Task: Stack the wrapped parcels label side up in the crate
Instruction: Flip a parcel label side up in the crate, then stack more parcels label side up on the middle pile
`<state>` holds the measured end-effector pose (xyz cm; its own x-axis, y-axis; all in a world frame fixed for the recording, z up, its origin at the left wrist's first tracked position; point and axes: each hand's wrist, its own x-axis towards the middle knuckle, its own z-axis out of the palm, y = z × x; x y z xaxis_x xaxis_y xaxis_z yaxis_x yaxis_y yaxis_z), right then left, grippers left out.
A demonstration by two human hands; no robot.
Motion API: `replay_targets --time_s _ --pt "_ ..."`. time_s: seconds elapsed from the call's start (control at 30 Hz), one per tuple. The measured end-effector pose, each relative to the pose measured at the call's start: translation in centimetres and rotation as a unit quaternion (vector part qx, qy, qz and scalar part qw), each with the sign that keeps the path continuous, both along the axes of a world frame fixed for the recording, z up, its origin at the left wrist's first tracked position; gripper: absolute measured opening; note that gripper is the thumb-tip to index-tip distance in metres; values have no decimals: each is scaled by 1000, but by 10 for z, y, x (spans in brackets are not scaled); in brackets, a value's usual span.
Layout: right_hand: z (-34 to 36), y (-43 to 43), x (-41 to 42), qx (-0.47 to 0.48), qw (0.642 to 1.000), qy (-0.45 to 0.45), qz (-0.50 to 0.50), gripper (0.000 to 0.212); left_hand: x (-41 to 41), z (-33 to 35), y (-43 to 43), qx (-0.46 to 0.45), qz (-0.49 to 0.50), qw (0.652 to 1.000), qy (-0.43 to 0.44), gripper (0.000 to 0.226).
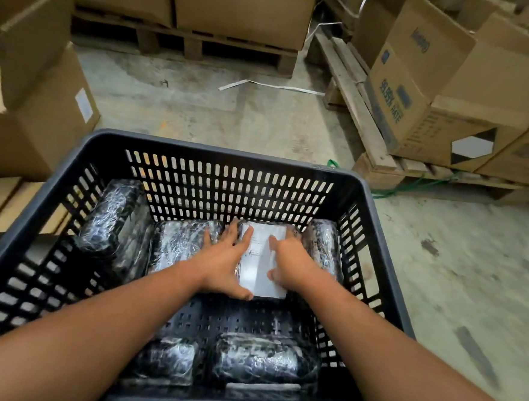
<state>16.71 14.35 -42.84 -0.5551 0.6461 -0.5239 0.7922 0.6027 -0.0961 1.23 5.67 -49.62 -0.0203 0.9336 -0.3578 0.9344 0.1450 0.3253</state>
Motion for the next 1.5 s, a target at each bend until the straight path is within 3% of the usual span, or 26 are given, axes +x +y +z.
replay_targets --time_s 0.1,0.17,0.23,0.3,0.37,0.43,0.47,0.53,0.6,0.73,0.8,1.0,1.13,1.3,1.43,1.5 --pt "-1 -8 7 -48 999 4 17 81 -4 -4 -1 -46 -9 998 51 143" --pt "8 -8 6 -53 997 58 -3 77 -3 -5 -2 -61 -13 996 64 143" --pt "25 -1 3 13 989 139 -51 67 -3 -4 -2 -60 -14 996 71 143" --pt "49 11 5 141 970 175 -92 58 -4 -3 -2 -58 -14 996 65 143" --pt "67 20 15 209 957 153 -132 52 -4 -2 -2 -58 -18 997 51 143" --pt "74 19 24 189 972 49 -127 42 -5 0 -2 -70 -30 996 36 145" --pt "72 15 26 174 979 -9 -102 44 -6 1 -1 -74 -40 996 35 145" --pt "65 6 26 151 984 -64 -63 67 -5 1 0 -68 -49 996 41 140" --pt "65 3 25 130 987 -42 -79 90 -3 0 -1 -55 -44 997 39 134" --pt "64 10 31 68 986 22 -152 105 0 3 -3 -51 -43 997 44 132" --pt "58 9 32 60 989 16 -131 107 -1 6 -2 -55 -39 997 44 135" --pt "56 7 35 27 971 142 -192 89 0 24 2 -76 -25 996 -35 143" --pt "74 15 43 1 958 187 -215 76 6 58 9 12 -10 988 -157 141" --pt "119 18 47 22 935 274 -226 69 32 90 -3 129 12 949 -287 141" --pt "152 17 42 -76 866 403 -285 58 50 113 -9 233 -30 931 -280 141" --pt "166 15 38 -126 829 449 -309 71 49 129 -9 314 -47 917 -241 132"
